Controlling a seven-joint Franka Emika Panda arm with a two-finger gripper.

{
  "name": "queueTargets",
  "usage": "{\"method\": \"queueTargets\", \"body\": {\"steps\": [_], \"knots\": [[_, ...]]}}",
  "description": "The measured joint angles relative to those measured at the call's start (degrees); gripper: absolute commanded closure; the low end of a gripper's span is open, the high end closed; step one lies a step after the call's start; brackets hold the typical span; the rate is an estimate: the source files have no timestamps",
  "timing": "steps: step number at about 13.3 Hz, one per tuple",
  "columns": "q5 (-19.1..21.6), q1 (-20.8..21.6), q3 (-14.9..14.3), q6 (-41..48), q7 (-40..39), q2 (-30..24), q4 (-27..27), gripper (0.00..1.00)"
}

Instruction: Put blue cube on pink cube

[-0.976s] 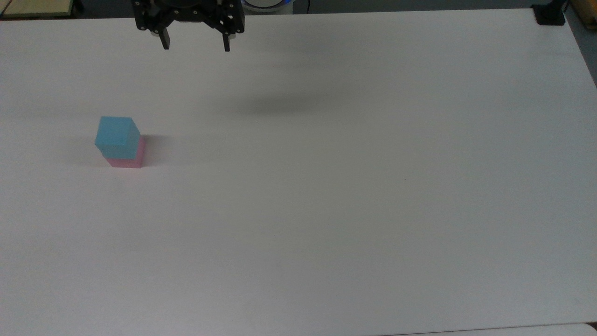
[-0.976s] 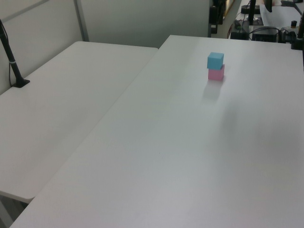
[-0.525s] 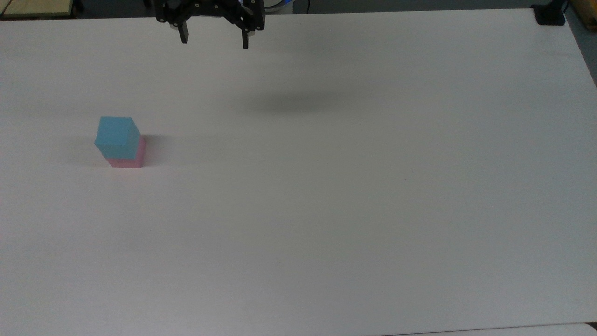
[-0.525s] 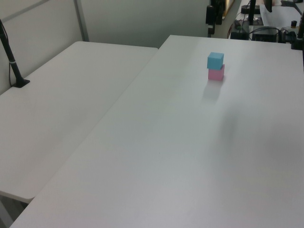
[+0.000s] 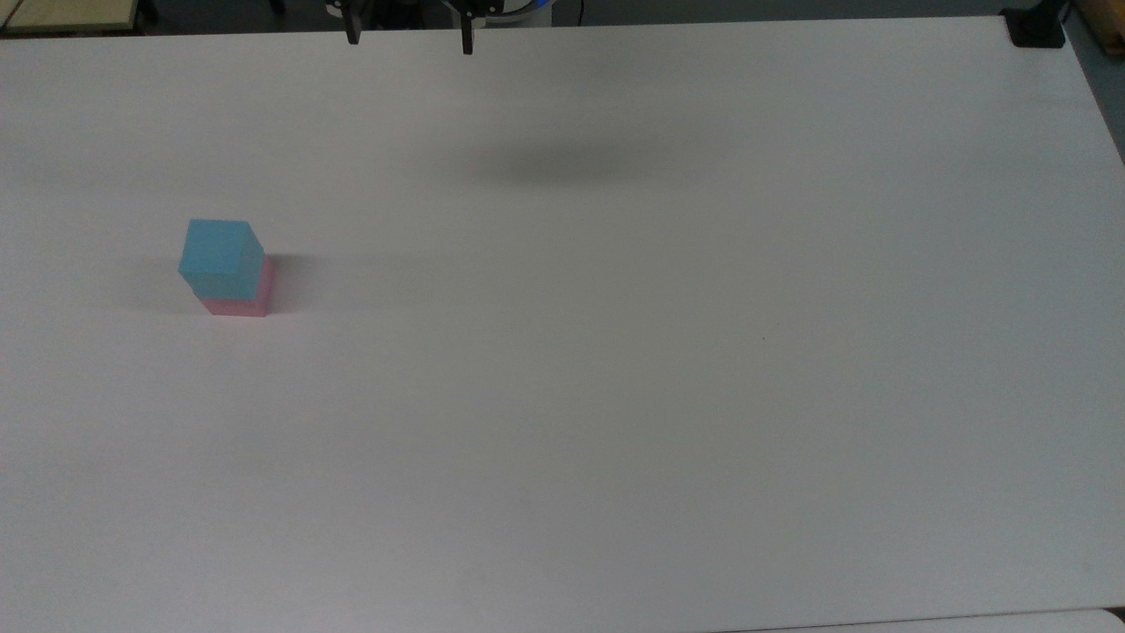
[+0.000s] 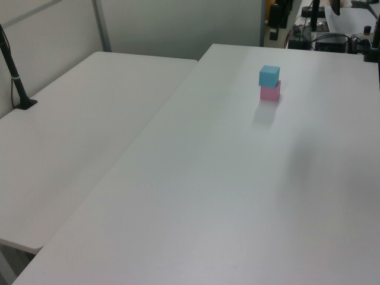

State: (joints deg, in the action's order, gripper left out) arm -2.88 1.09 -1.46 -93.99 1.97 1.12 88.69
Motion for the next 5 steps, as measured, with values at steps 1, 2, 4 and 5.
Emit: {"method": "queueTargets", "body": {"steps": [1,2,4,5], "knots": [[0.00,0.04,-0.02,-0.03,0.00,-0.84,0.95,0.00],[0.00,0.52,-0.51,-0.03,0.00,-1.12,1.26,0.00],[0.00,1.86,-1.95,0.10,0.00,-1.37,1.48,0.00],[0.00,2.12,-2.19,0.56,0.00,-1.45,1.59,0.00]]}}
